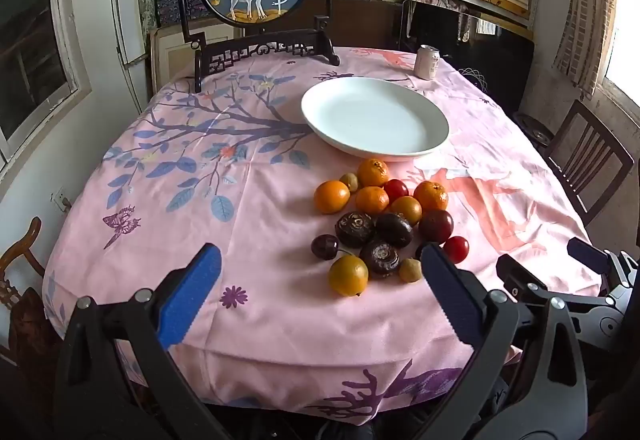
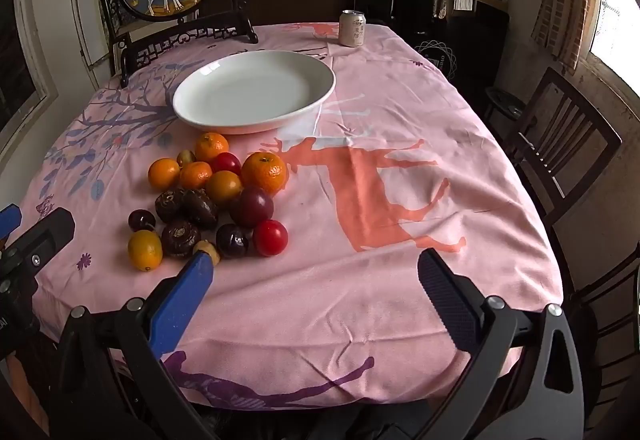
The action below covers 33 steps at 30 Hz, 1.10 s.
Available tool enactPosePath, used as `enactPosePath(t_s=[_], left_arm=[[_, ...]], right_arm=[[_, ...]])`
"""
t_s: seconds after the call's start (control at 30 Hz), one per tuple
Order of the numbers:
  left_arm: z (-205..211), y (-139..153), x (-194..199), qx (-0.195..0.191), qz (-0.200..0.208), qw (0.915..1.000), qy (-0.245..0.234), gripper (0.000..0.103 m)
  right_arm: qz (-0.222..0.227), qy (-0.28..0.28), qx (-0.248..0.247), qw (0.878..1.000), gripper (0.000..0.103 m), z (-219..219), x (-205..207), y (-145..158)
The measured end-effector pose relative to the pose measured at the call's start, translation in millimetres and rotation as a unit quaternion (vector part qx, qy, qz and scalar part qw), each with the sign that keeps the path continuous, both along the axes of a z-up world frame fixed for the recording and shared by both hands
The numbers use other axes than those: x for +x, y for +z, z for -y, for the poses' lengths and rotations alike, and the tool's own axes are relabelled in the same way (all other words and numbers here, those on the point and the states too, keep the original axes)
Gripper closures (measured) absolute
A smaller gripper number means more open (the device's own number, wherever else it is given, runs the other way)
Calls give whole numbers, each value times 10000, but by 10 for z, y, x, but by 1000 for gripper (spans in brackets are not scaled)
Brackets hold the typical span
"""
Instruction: Organize fruits
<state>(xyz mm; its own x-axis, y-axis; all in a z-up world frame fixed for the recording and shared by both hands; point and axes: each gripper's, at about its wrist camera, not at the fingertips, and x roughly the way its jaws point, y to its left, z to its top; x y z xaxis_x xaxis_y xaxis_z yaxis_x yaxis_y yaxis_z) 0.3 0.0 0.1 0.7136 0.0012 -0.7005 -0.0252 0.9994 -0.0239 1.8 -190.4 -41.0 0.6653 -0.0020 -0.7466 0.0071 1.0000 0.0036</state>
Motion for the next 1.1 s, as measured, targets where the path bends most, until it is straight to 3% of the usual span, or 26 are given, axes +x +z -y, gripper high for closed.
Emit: enactPosePath(t_s=[1.1], left_arm=[[50, -45, -2, 98, 14, 10000, -10, 2]], right_arm=[[-13, 24, 9, 10000, 1, -62, -33, 7]])
